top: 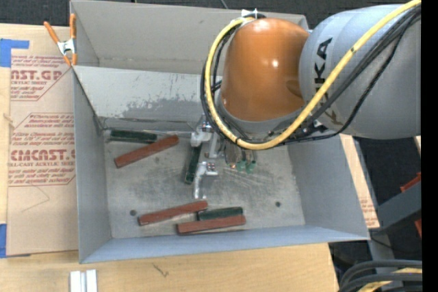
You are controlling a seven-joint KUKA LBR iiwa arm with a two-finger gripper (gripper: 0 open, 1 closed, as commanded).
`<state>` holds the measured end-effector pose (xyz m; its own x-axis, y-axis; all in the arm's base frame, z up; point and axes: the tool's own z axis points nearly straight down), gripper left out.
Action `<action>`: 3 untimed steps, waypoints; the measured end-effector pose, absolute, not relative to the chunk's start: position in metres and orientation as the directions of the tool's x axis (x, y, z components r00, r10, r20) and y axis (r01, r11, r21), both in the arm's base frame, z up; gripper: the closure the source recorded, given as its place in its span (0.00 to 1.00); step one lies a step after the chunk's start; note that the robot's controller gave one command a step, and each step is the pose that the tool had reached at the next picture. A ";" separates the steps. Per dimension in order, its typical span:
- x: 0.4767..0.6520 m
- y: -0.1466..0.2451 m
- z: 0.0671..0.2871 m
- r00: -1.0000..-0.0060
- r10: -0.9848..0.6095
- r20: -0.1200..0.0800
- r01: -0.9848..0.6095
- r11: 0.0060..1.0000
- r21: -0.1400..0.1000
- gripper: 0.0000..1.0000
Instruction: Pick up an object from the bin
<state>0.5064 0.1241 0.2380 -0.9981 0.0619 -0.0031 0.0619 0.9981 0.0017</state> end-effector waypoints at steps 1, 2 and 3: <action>0.503 0.120 0.181 -1.000 0.000 -0.007 0.000 1.000 0.001 0.00; 0.489 0.116 0.081 -1.000 0.008 -0.001 0.008 1.000 0.001 1.00; 0.489 0.116 0.081 -1.000 0.008 -0.001 0.008 1.000 0.001 1.00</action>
Offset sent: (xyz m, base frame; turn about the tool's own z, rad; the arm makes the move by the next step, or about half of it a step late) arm -0.0175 -0.0089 -0.1566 -0.0538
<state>0.4889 0.1157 0.0809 -1.0000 0.0083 -0.0009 0.0083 1.0000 0.0014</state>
